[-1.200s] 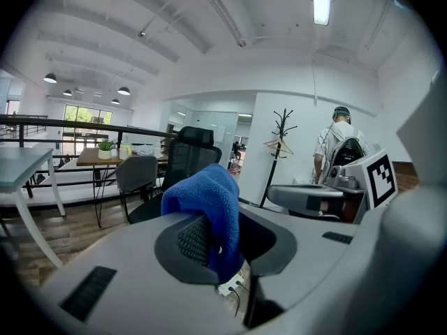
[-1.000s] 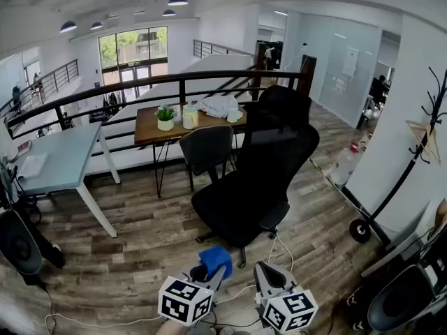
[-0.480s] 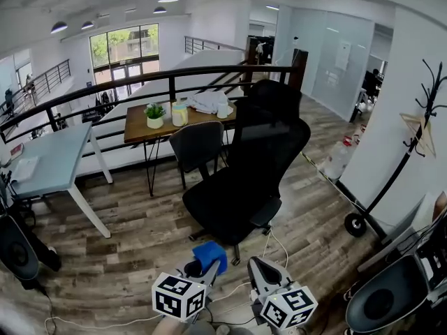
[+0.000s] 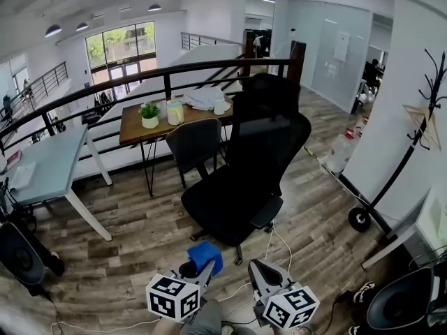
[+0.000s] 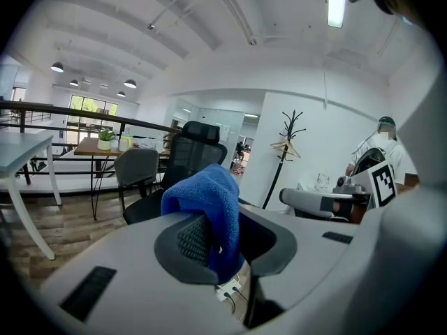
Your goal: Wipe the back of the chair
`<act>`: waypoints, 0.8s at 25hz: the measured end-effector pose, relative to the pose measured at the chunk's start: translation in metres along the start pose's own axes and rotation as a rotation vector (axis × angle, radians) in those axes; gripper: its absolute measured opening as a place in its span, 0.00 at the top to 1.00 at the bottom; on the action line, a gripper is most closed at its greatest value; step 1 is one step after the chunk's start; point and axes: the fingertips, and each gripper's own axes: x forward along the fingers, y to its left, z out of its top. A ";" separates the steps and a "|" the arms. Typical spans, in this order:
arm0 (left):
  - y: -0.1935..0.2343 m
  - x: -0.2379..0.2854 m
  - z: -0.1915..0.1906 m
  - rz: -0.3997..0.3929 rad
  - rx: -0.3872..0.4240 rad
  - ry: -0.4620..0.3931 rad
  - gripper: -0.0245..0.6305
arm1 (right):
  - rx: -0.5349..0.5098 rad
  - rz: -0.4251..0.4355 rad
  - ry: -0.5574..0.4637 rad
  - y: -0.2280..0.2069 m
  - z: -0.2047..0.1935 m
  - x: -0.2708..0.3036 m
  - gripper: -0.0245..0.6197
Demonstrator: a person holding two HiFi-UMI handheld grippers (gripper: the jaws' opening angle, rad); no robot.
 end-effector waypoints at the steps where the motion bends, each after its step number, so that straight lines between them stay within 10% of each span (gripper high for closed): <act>1: 0.005 0.002 0.001 0.002 -0.002 0.003 0.85 | 0.004 0.003 0.005 -0.001 -0.002 0.006 0.92; 20: 0.190 0.136 0.115 -0.151 0.029 0.026 0.85 | -0.020 -0.170 -0.072 -0.061 0.069 0.238 0.92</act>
